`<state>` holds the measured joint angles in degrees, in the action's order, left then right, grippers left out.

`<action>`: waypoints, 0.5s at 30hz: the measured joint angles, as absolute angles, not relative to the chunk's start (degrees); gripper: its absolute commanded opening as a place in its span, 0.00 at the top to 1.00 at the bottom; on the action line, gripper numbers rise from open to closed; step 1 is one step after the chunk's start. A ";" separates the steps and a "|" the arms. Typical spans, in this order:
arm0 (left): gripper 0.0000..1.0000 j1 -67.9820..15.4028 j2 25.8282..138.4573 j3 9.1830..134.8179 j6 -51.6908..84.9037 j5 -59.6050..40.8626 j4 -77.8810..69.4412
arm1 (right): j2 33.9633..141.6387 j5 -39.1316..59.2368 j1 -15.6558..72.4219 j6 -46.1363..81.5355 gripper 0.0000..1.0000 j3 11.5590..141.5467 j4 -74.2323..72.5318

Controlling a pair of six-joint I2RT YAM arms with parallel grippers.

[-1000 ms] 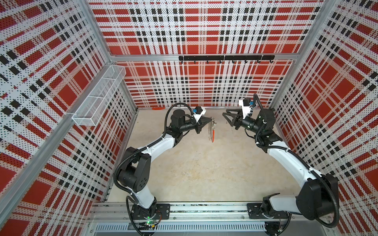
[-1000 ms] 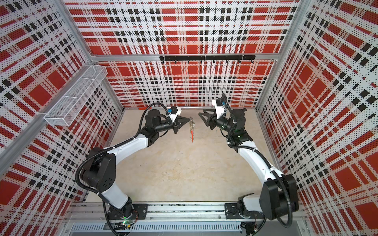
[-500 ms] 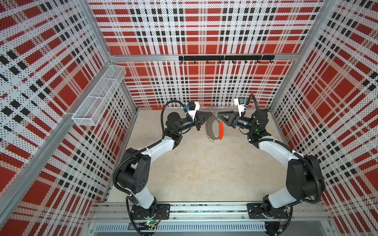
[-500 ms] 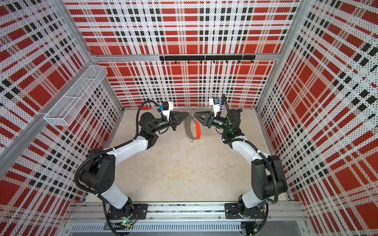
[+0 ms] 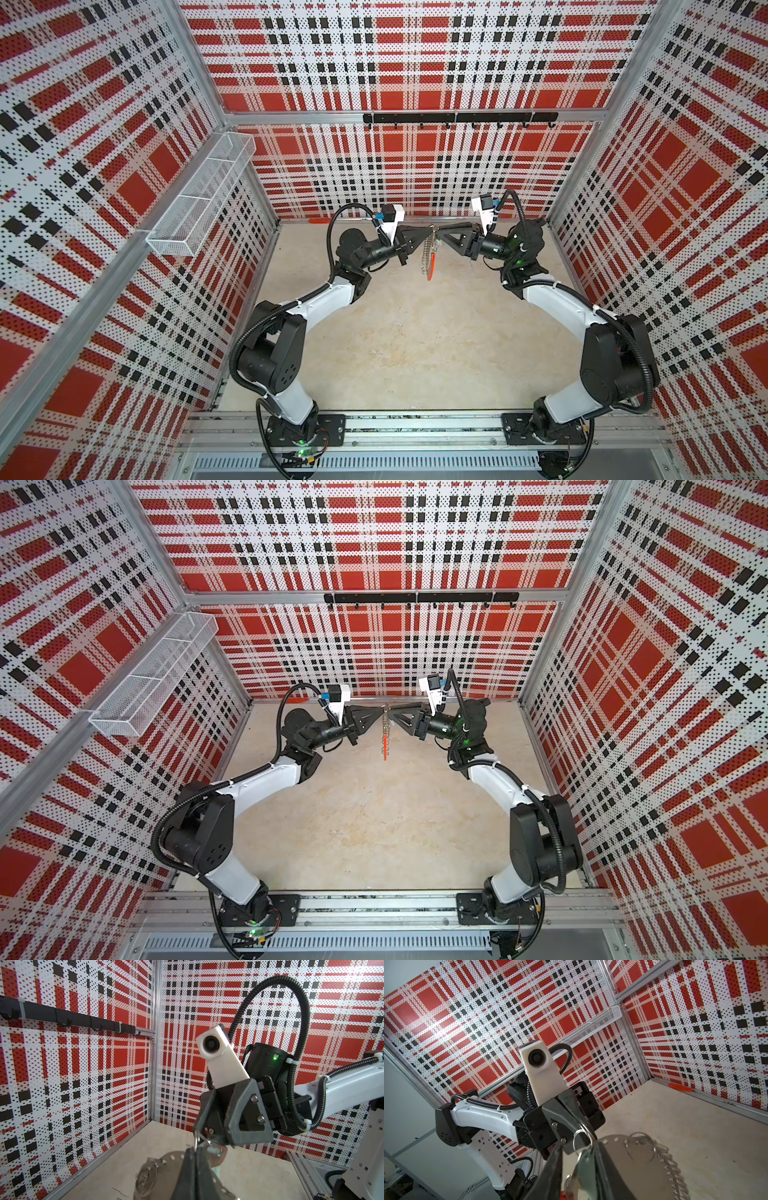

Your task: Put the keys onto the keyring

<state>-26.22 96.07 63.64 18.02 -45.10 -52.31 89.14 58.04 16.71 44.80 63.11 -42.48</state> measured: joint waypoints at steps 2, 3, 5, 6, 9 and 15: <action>1.00 -26.37 96.07 63.64 17.98 -45.25 -52.47 | 89.25 58.11 16.71 44.60 0.95 63.40 -42.19; 1.00 -26.44 96.07 63.64 17.93 -45.23 -52.49 | 89.32 58.15 16.69 44.49 0.99 63.55 -42.02; 1.00 -26.44 96.07 63.64 17.58 -45.19 -52.64 | 89.43 58.26 16.64 44.56 1.00 63.77 -41.54; 1.00 -26.46 96.07 63.64 17.37 -45.12 -52.66 | 89.43 58.28 16.62 44.42 1.00 63.83 -41.36; 1.00 -26.46 96.05 63.61 16.25 -45.01 -52.71 | 89.43 58.33 16.36 43.72 1.00 64.16 -39.75; 1.00 -26.50 96.05 63.33 14.44 -44.71 -52.66 | 89.34 58.33 15.31 40.07 1.00 66.08 -32.12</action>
